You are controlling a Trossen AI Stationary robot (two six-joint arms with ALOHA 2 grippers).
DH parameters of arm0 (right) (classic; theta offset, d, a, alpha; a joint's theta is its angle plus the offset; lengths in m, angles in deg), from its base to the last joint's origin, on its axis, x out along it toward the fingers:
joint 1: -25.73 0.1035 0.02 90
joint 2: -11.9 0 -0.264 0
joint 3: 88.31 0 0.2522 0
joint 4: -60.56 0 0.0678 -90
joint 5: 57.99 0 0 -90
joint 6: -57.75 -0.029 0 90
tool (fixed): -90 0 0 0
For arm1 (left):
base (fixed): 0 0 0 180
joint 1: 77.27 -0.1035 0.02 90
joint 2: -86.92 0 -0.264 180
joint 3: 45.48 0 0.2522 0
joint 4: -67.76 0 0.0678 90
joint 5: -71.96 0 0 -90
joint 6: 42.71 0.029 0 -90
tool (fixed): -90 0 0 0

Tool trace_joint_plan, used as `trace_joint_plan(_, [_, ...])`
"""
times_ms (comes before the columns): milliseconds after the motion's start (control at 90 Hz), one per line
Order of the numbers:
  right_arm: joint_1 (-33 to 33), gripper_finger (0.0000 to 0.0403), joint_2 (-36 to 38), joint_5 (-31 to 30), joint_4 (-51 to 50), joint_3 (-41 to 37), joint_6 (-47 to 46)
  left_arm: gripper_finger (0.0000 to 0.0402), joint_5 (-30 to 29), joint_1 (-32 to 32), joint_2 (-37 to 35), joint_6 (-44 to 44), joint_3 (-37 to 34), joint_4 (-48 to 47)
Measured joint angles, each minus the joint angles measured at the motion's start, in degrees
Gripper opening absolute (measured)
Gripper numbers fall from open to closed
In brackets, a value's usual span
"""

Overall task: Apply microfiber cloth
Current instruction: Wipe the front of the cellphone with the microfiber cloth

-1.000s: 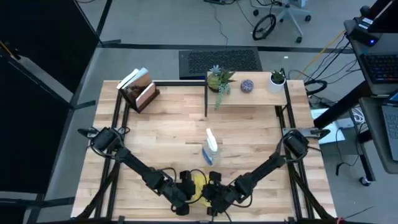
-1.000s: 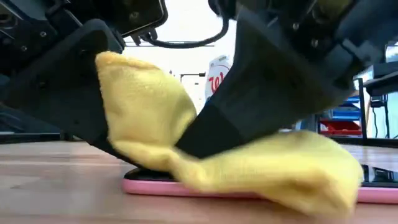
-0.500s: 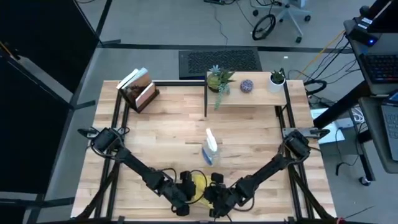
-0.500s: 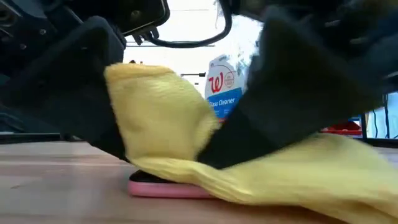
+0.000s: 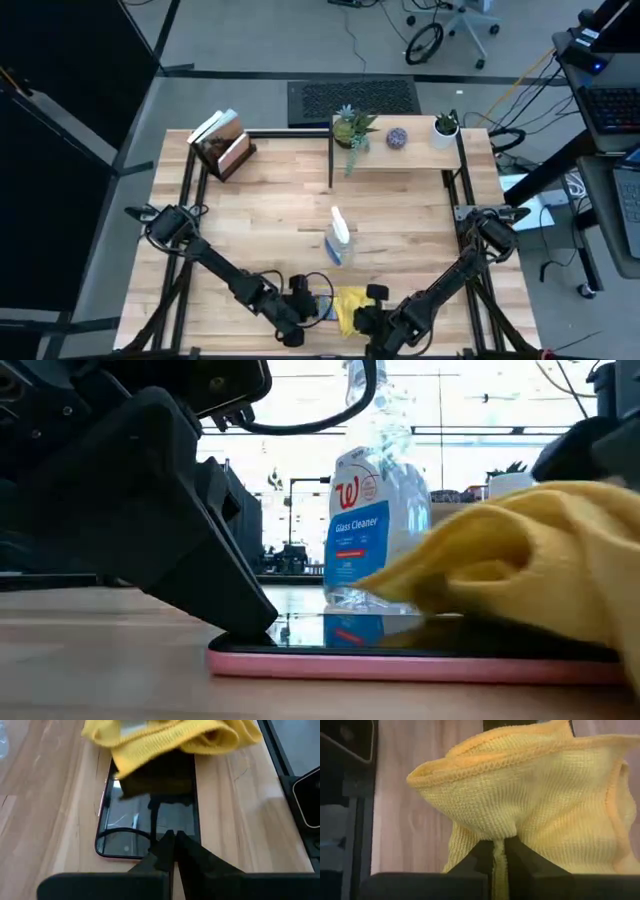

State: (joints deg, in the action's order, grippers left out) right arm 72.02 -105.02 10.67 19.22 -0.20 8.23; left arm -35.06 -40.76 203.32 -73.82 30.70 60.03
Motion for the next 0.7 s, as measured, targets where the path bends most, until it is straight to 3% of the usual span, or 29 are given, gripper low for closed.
trace_joint_plan(189, [0.34,0.0012,4.41,1.55,-4.61,-0.60,-1.01,0.0005,0.04,0.00,-0.04,0.00,-0.04,-0.07])
trace_joint_plan(500, [-5.09,0.0012,8.52,-10.40,-0.42,-0.11,6.08,0.0005,0.26,0.04,-0.04,0.02,-0.04,-0.07])
trace_joint_plan(700, [-8.61,0.0012,3.60,-3.02,1.30,-0.16,8.24,0.0005,0.32,0.04,-0.04,0.02,-0.04,-0.09])
